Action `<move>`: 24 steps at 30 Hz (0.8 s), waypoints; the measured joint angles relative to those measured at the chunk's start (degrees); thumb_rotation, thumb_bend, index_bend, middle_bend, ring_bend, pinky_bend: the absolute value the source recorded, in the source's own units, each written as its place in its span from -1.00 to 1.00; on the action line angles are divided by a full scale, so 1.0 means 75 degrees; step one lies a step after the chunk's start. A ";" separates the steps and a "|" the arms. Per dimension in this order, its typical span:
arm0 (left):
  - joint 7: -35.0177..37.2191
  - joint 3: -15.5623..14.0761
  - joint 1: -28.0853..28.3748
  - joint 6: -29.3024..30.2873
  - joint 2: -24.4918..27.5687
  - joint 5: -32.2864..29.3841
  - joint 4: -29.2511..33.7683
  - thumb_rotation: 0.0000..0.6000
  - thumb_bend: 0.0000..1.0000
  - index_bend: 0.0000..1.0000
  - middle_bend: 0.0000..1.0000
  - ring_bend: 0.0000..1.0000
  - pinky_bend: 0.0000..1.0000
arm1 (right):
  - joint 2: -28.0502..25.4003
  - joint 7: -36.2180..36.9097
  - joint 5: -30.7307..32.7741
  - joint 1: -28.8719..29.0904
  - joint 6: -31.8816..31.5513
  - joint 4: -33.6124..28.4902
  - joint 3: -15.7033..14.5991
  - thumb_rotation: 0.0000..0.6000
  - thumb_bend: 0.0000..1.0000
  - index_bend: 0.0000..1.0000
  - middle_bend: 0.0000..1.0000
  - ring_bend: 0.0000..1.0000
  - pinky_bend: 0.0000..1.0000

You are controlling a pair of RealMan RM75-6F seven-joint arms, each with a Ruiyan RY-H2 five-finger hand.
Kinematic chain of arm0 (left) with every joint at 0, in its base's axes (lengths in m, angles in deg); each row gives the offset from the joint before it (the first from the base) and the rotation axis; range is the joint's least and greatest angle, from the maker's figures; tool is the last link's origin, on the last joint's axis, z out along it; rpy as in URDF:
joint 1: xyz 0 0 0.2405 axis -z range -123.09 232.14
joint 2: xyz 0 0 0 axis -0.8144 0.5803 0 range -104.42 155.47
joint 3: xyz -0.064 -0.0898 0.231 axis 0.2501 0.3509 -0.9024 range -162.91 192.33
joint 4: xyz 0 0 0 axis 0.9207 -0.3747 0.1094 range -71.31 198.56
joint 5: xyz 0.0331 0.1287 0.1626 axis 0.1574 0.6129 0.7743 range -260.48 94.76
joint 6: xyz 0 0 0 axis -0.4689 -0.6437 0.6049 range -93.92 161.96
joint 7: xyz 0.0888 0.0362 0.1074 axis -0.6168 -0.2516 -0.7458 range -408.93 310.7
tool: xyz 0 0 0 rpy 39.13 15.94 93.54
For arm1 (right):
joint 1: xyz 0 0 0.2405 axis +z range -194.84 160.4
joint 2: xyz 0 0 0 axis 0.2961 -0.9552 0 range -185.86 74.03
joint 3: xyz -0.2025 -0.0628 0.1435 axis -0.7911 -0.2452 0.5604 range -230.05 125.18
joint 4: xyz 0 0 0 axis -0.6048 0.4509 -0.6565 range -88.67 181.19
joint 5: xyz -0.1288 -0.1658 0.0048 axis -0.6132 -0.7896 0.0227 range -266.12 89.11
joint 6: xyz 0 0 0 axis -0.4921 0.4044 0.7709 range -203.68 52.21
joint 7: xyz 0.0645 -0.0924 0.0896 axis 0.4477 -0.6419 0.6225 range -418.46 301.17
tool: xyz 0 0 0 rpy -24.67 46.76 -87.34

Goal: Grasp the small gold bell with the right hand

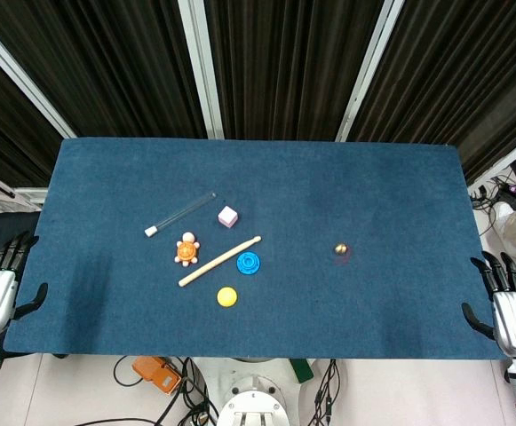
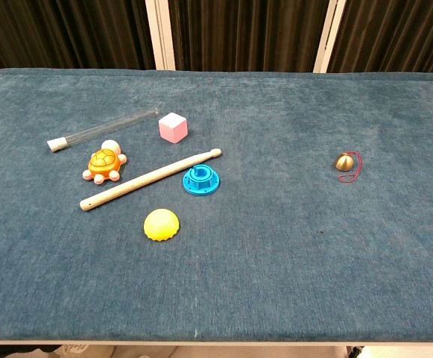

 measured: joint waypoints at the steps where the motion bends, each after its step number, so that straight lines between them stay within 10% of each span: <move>1: -0.0018 -0.0004 0.0000 -0.0010 0.0003 -0.0005 0.0000 1.00 -0.24 -0.87 -1.00 -0.93 -0.67 | -0.0003 -0.0004 0.0000 0.0005 0.0015 -0.0006 -0.0004 1.00 -0.16 -0.58 -0.70 -0.86 -0.64; 24: -0.0001 -0.0003 -0.0026 -0.0018 0.0016 -0.0065 0.0122 1.00 -0.23 -0.87 -1.00 -0.93 -0.67 | 0.0018 0.0058 0.0182 0.0646 0.1299 0.0096 0.0023 1.00 -0.16 -0.47 -0.70 -0.85 -0.66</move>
